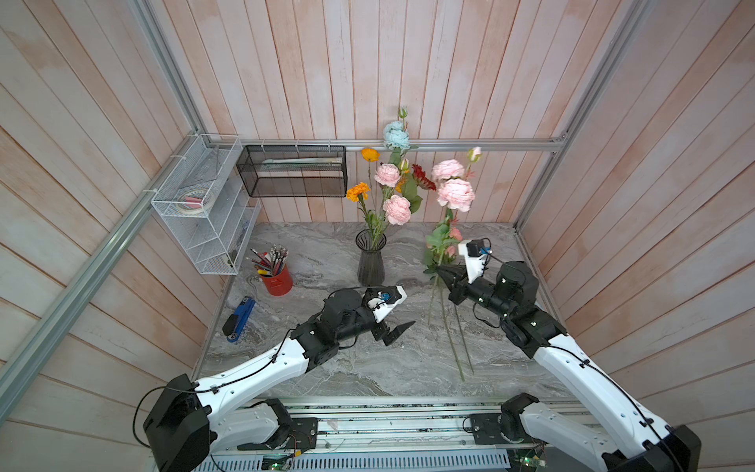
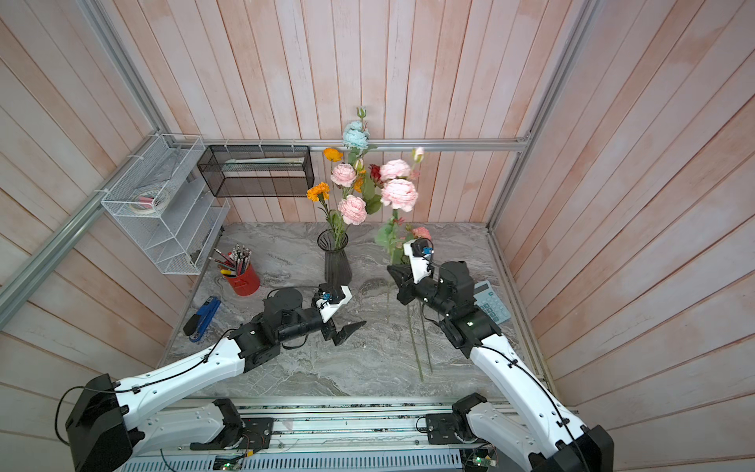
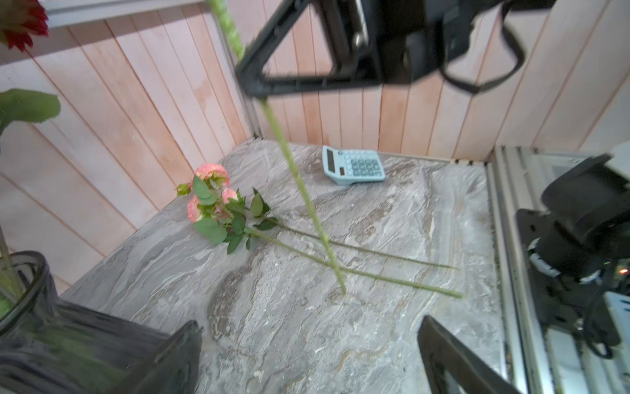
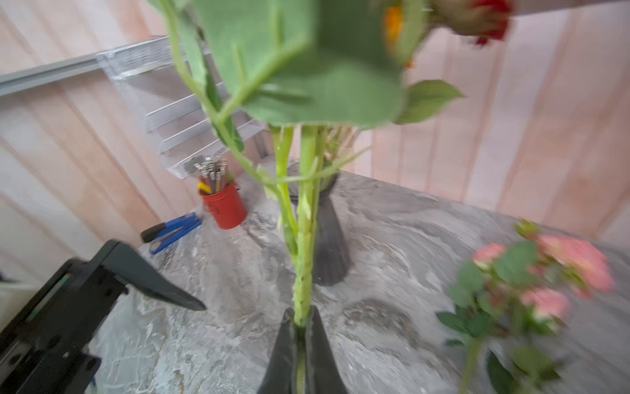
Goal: Pick out pink flowers from the vase
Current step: Pick up the flower from the vase, then place the flower at the center of the board.
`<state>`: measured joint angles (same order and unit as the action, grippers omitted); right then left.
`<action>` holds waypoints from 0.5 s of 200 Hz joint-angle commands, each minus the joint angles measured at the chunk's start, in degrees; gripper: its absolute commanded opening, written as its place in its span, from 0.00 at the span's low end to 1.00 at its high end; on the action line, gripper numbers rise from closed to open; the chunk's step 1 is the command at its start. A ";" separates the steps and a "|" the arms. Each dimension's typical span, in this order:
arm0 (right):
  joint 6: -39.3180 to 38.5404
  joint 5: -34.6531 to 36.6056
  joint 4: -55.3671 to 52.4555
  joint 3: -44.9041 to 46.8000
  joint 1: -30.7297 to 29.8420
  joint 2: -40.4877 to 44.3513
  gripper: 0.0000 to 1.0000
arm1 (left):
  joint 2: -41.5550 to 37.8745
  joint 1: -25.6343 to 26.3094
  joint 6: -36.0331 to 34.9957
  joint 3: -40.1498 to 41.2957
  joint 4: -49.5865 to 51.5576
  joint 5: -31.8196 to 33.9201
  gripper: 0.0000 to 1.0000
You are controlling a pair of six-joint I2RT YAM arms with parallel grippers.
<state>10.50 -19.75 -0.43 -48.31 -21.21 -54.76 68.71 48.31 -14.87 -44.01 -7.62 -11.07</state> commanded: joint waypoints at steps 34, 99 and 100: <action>0.88 0.04 -19.55 -2.42 15.60 -3.37 0.00 | 4.02 1.08 -1.59 -0.86 -1.23 7.97 1.00; -2.60 1.48 -22.05 -1.17 15.99 -15.30 0.00 | 6.87 1.26 1.62 -1.08 -3.88 10.63 1.00; -2.64 1.47 -22.06 -1.17 16.01 -15.51 0.00 | 6.88 1.26 1.70 -1.04 -3.93 10.63 1.00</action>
<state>10.31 -18.63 -20.14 -49.52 -5.30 -66.98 74.89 49.30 -14.96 -44.01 -9.02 -1.85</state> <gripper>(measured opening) 0.057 0.998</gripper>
